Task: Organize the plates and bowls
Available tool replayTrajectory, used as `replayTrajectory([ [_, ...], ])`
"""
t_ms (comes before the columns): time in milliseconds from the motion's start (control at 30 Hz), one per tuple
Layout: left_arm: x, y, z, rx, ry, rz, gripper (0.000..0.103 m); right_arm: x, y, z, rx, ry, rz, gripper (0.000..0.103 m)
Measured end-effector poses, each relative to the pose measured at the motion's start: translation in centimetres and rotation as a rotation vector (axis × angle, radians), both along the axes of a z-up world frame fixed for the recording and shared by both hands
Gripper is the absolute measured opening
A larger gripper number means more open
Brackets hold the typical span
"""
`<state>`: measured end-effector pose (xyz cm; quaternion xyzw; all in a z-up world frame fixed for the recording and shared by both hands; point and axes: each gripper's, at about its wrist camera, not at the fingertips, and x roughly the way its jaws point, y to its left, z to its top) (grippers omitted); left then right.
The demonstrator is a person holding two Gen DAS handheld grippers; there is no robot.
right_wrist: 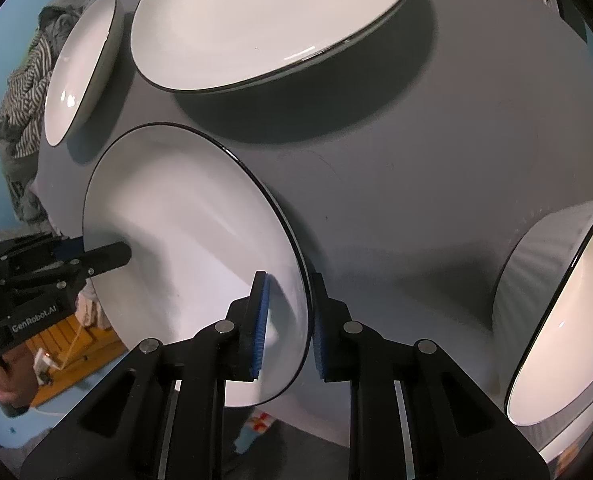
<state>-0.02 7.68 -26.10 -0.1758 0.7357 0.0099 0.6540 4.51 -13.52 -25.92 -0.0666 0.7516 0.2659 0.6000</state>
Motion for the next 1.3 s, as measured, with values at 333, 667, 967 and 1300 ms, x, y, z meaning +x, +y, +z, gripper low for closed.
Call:
replayTrajectory([
  [333, 1.2, -2.4, 0.2, 0.010, 0.007, -0.029, 0.021, 0.4, -0.4, -0.6, 0.006, 0.020, -0.018, 0.019],
  [667, 1.8, -2.8, 2.4, 0.016, -0.015, -0.035, 0.021, 1.6, -0.7, 1.3, 0.018, -0.002, -0.043, 0.019],
  [967, 4.9, -2.3, 5.4, 0.043, -0.073, -0.042, 0.021, 2.9, -1.2, 3.1, 0.034, -0.020, -0.050, 0.019],
  [1300, 9.8, -0.9, 7.2, 0.034, -0.119, -0.010, 0.021, 4.8, -1.7, 4.5, 0.052, -0.059, -0.056, 0.019],
])
